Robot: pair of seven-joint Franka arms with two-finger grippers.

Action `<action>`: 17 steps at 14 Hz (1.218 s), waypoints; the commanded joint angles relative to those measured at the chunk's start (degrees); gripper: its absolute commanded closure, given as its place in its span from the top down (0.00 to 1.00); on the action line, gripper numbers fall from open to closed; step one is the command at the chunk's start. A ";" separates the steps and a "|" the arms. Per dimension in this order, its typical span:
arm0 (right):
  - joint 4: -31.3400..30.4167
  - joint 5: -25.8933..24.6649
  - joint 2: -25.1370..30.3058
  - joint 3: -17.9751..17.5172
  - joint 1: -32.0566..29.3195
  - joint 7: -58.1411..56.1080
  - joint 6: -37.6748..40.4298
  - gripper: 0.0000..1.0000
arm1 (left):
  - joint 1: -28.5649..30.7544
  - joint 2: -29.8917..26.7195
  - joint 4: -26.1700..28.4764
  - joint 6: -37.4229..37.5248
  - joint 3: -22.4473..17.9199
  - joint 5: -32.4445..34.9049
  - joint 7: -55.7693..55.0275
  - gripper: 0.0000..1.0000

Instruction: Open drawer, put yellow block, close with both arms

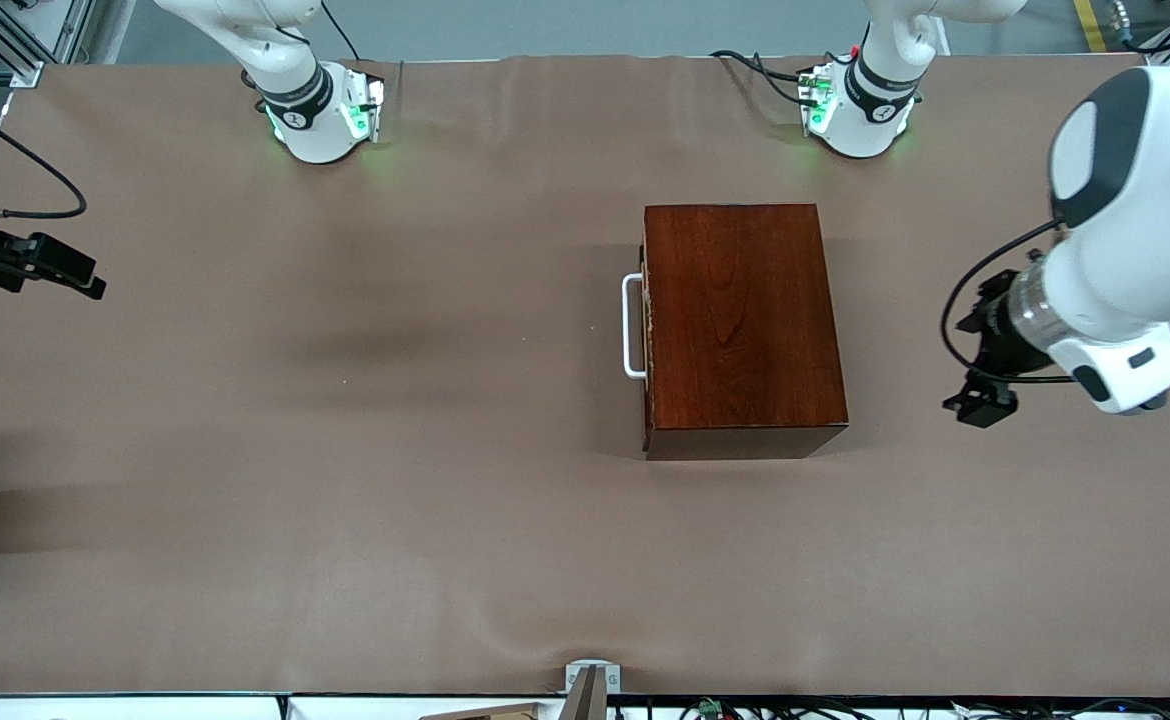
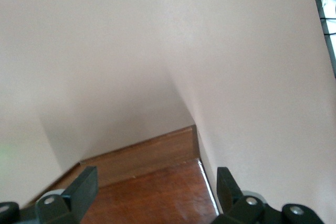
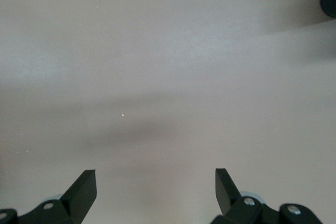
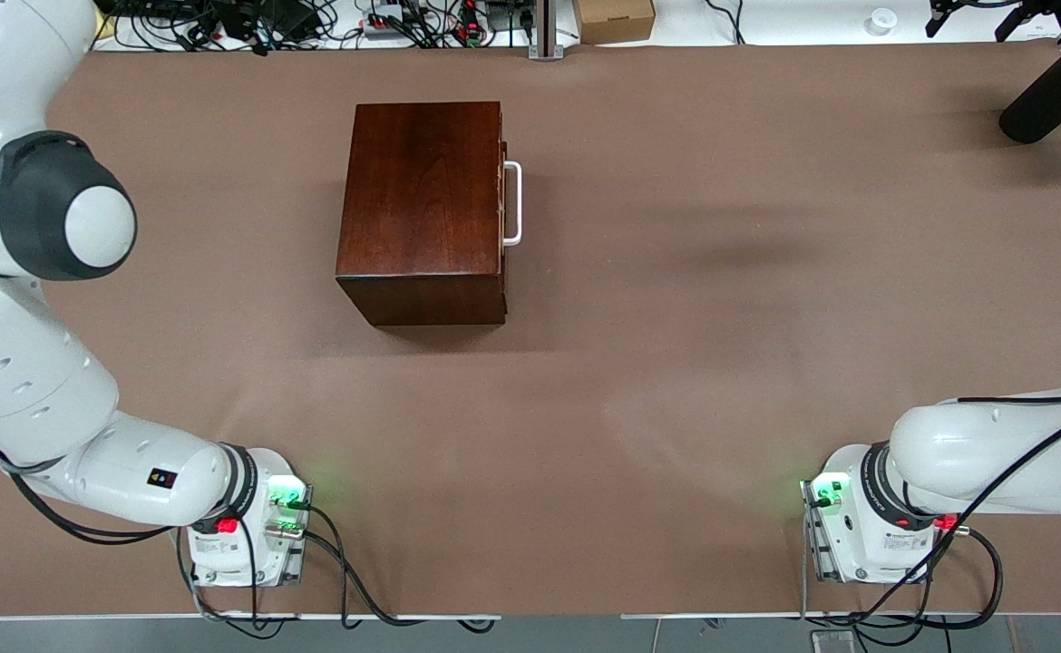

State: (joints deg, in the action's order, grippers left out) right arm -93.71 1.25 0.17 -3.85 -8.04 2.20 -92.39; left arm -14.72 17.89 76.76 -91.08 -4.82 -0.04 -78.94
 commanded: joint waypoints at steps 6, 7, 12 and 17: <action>0.81 -0.02 0.44 -0.55 -0.67 -0.45 0.20 1.00 | 3.21 -16.53 19.53 -5.68 0.78 0.57 20.11 1.00; 0.81 -0.02 0.44 -0.55 -0.58 -0.36 0.11 1.00 | 4.16 -19.44 22.70 -6.04 0.78 0.57 24.93 1.00; 0.81 0.07 0.44 -0.64 -0.49 -0.36 0.11 1.00 | 6.55 -21.58 23.00 -4.37 0.43 0.57 44.56 1.00; 0.81 0.07 0.35 -0.64 -0.49 -0.45 0.11 1.00 | 10.49 -20.70 18.35 -1.13 2.88 0.66 51.51 1.00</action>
State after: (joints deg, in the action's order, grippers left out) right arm -93.25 1.27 0.17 -4.02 -8.02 2.13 -92.42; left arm -6.53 -2.97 97.70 -94.51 -3.97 -0.04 -30.15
